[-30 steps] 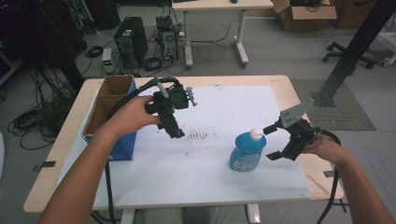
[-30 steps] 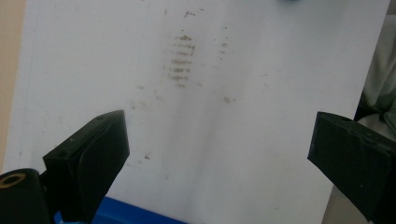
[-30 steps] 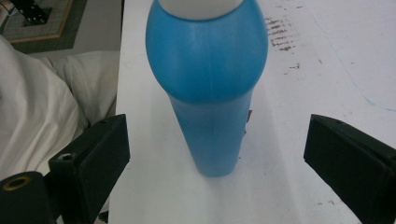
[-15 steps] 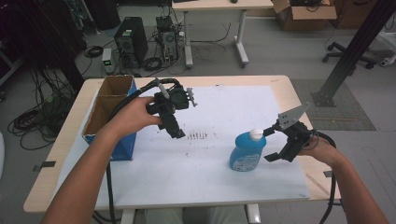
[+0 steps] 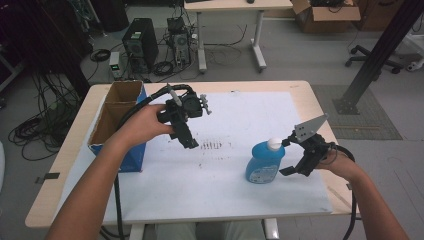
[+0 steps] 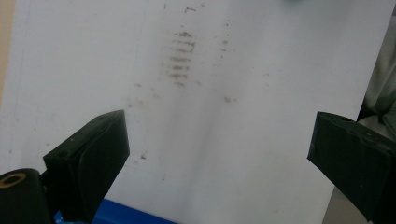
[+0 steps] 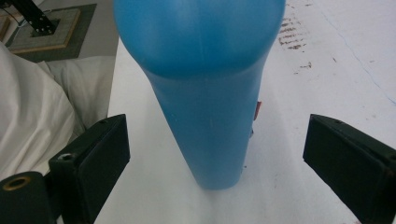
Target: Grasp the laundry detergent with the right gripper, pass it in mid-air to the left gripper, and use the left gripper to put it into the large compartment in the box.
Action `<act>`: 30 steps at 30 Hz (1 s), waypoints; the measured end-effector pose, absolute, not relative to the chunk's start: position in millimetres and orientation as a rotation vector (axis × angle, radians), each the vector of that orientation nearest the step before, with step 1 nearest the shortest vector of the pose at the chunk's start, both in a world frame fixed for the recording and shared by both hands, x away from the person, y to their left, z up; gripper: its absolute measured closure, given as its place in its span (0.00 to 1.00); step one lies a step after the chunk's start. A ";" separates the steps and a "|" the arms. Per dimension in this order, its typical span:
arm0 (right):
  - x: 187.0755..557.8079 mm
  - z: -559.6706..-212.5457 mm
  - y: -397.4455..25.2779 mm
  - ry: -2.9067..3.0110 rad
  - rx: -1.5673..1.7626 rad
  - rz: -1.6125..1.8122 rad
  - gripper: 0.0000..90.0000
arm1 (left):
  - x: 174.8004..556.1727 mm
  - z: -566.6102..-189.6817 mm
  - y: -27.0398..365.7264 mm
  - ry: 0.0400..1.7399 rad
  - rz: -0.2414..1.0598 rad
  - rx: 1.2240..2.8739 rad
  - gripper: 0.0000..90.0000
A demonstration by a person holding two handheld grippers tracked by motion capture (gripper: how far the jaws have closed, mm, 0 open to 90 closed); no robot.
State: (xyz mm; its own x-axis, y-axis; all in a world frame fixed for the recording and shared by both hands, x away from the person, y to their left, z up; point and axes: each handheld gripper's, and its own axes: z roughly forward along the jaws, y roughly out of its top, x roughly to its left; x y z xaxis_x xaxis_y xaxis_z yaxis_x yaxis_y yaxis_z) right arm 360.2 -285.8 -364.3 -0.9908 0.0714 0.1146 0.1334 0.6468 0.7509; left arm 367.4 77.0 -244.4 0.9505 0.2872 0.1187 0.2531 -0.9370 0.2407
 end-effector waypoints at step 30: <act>356.4 -386.8 -286.8 -2.713 -0.215 -1.435 0.08 | 368.8 -247.7 76.9 0.414 0.215 2.882 0.06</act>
